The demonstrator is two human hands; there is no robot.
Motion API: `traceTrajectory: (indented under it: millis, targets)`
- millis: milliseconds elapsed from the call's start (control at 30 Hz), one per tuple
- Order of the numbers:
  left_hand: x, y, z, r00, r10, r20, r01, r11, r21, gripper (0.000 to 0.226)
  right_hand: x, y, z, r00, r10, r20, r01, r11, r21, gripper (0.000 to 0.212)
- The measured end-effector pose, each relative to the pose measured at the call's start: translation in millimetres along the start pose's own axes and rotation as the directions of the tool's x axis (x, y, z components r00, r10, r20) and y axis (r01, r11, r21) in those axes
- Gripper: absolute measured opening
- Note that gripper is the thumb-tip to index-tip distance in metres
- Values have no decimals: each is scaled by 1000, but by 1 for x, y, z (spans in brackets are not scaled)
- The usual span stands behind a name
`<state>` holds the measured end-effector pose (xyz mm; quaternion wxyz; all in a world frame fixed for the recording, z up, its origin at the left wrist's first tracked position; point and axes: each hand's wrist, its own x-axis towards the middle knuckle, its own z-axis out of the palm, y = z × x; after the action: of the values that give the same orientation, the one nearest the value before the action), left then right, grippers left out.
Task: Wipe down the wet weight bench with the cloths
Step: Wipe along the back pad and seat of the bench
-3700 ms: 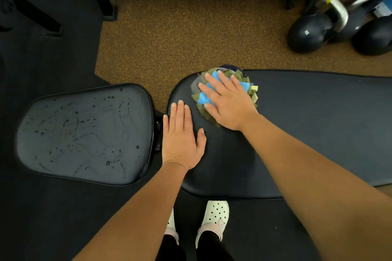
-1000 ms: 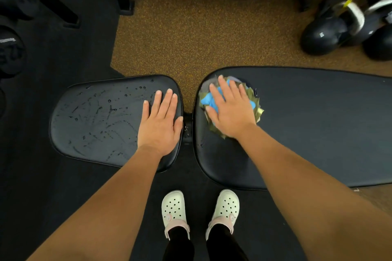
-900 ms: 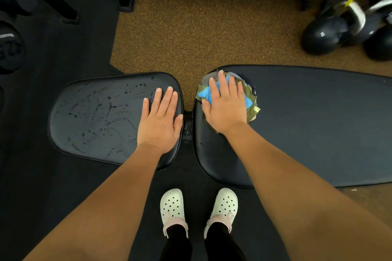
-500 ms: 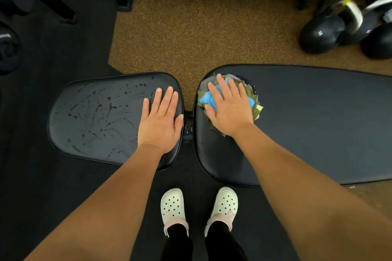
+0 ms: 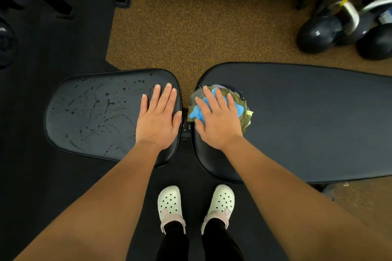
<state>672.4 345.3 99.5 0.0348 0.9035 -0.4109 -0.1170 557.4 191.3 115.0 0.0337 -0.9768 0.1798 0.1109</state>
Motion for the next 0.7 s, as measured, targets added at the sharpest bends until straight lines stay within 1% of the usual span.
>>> traceTrajectory:
  millis: [33,67,133,200,233,267,300,367,400,433,467,500,567,633,700]
  targets:
    - [0,0,0,1000,1,-1,-1,1000,-3,63,-5,-11,1,1000,8,3,-8,1000,-2,64]
    - [0,0,0,1000,2,0,-2,1000,-7,63,-14,-18,1,999,-42,19,42,999,-17,64]
    - [0,0,-1,1000,2,4,-2,1000,-12,63,-38,-19,5,971,-232,59,235,971,-51,63]
    - [0,0,0,1000,1,12,-1,1000,-4,64,-52,-2,5,915,-394,92,398,917,-29,60]
    - [0,0,0,1000,1,16,-1,1000,1,64,-52,8,4,893,-440,96,445,895,-34,59]
    - [0,0,0,1000,1,16,-1,1000,1,64,-47,18,5,888,-451,91,456,888,-52,60]
    - [0,0,0,1000,2,14,-2,1000,-5,64,-40,25,5,908,-412,76,417,906,-70,60]
    - [-1,1,1,1000,1,6,-1,1000,-12,64,-24,28,3,974,-221,42,223,974,-47,63]
    - [-1,1,1,1000,0,-1,0,1000,-11,65,-18,21,1,992,-118,32,119,993,-25,64]
    - [-1,1,1,1000,0,-5,0,1000,-10,65,-17,11,1,999,-46,23,46,999,-14,65]
    - [-1,1,0,1000,-2,-6,1,1000,-11,65,-21,1,2,1000,-23,17,23,1000,-16,65]
    - [0,1,0,1000,-3,-5,3,1000,-14,65,-30,-8,4,998,-60,24,61,998,-20,64]
    - [0,1,-1,1000,0,-3,0,1000,-17,65,-56,-10,9,968,-249,39,250,968,-20,62]
    - [0,1,-1,1000,-3,3,3,1000,-15,65,-76,6,12,901,-430,60,431,902,10,61]
    - [-1,2,-1,1000,-3,1,3,1000,-4,65,-77,27,12,843,-531,82,533,846,-5,61]
